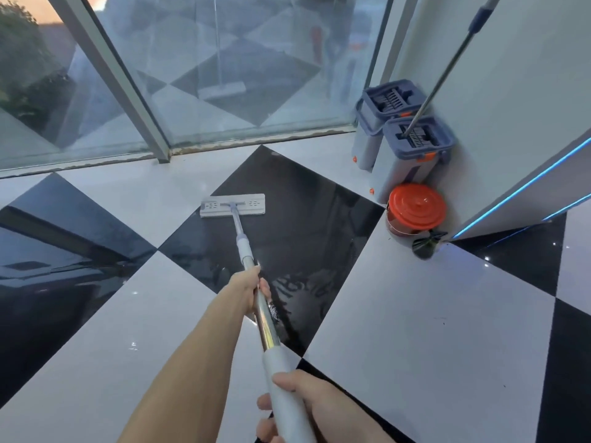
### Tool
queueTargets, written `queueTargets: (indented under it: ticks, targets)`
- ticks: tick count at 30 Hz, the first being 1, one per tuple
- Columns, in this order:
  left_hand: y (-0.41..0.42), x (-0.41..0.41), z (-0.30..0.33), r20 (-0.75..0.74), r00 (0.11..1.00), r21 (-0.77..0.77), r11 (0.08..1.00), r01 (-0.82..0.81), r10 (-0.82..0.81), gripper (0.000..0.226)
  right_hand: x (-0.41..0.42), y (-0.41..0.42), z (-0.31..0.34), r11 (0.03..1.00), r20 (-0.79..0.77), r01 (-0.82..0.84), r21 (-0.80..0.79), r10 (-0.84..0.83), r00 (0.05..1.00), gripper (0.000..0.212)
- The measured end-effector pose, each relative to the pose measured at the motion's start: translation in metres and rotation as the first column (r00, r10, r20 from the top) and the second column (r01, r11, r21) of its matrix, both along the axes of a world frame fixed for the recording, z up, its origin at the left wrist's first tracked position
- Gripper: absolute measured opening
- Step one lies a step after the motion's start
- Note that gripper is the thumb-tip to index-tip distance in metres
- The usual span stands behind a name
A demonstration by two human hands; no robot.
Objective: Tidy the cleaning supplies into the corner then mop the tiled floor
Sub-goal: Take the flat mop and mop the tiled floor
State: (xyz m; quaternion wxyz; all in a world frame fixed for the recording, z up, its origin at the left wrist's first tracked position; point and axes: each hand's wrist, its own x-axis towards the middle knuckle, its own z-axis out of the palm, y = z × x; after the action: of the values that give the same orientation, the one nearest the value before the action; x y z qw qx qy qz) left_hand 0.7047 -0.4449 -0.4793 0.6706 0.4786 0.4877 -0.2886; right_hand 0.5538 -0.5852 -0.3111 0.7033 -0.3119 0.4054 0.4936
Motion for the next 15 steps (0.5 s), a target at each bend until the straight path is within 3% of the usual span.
queueTargets:
  ticks: [6, 12, 15]
  targets:
    - [0.035, 0.073, -0.011, 0.021, 0.999, -0.002, 1.0, -0.025, 0.025, 0.027, 0.044, 0.018, 0.001, 0.999, 0.018, -0.028, -0.019, 0.029, 0.999, 0.025]
    - [0.034, 0.068, -0.011, 0.022, 0.999, -0.026, 0.998, -0.049, 0.05, 0.021, 0.048, 0.026, -0.001, 0.984, 0.076, -0.138, -0.115, 0.147, 0.986, 0.043]
    - [0.038, 0.05, 0.0, 0.0, 0.999, -0.006, 0.999, -0.047, 0.047, 0.022, 0.043, 0.037, -0.002, 0.987, 0.049, -0.09, -0.129, 0.097, 0.994, 0.045]
